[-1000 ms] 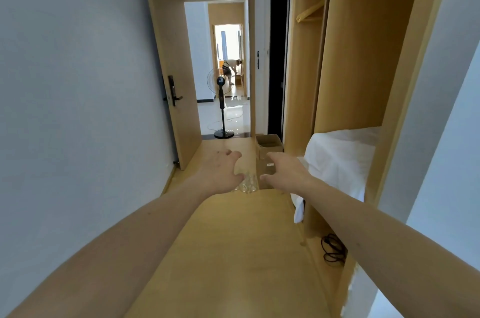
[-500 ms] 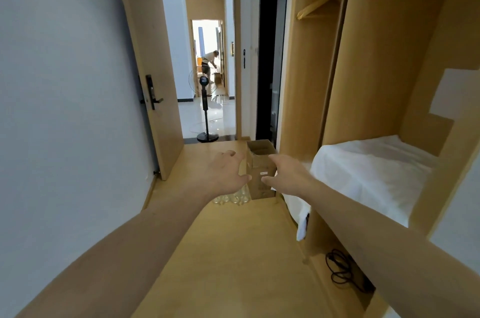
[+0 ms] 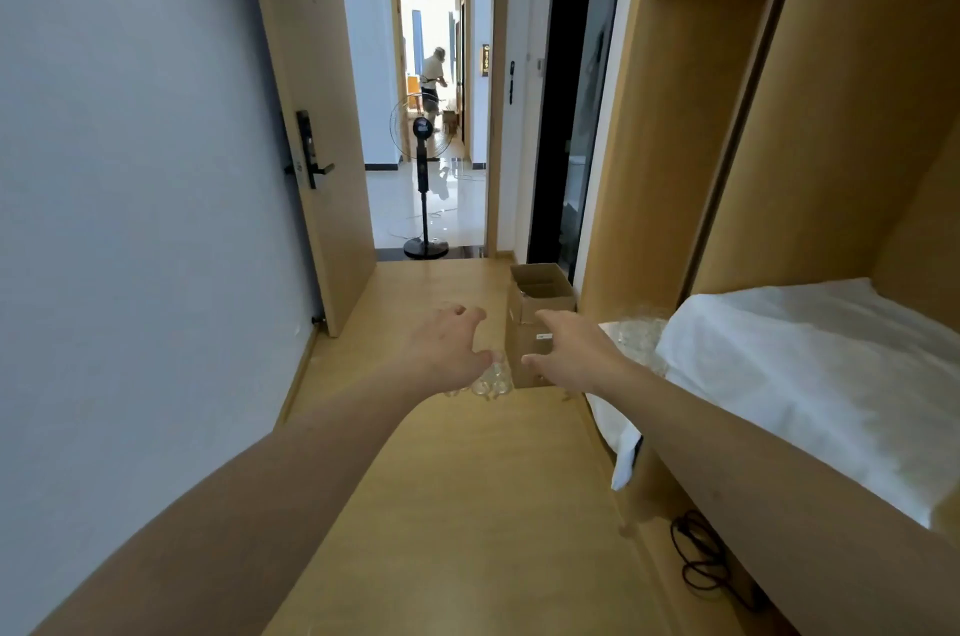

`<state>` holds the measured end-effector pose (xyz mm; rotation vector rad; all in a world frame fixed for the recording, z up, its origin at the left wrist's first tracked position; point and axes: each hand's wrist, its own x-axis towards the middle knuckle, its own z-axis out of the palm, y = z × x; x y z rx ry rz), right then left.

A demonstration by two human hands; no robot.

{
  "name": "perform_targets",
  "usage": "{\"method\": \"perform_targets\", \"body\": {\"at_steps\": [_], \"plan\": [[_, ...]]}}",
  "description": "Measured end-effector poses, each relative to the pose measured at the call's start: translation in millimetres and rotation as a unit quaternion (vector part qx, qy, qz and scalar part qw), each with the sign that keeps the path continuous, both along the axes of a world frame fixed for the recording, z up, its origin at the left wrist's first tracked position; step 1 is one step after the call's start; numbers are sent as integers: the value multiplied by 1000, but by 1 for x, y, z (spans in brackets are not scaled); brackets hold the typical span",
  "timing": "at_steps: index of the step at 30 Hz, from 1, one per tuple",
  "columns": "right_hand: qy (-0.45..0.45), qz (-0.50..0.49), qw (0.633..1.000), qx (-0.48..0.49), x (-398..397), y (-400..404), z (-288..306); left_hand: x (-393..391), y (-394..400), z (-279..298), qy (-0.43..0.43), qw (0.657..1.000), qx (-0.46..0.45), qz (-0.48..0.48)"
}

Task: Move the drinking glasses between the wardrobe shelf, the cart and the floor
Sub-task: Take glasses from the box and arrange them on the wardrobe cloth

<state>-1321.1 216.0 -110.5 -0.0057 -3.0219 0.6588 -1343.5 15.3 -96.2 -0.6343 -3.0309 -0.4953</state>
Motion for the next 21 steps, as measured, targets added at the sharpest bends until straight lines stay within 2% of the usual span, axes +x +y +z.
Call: {"method": "perform_targets", "body": {"at_steps": [7,15,21], "plan": [[19,35,999,-20,-99,25,1,-85,20,2,7,999,-22,29],[24,36,999,-32,-202,83,18,-178,90,19,18,998,-49,36],[10,31,997,-72,-244,117,8,-220,129,15,18,997,-68,20]]}}
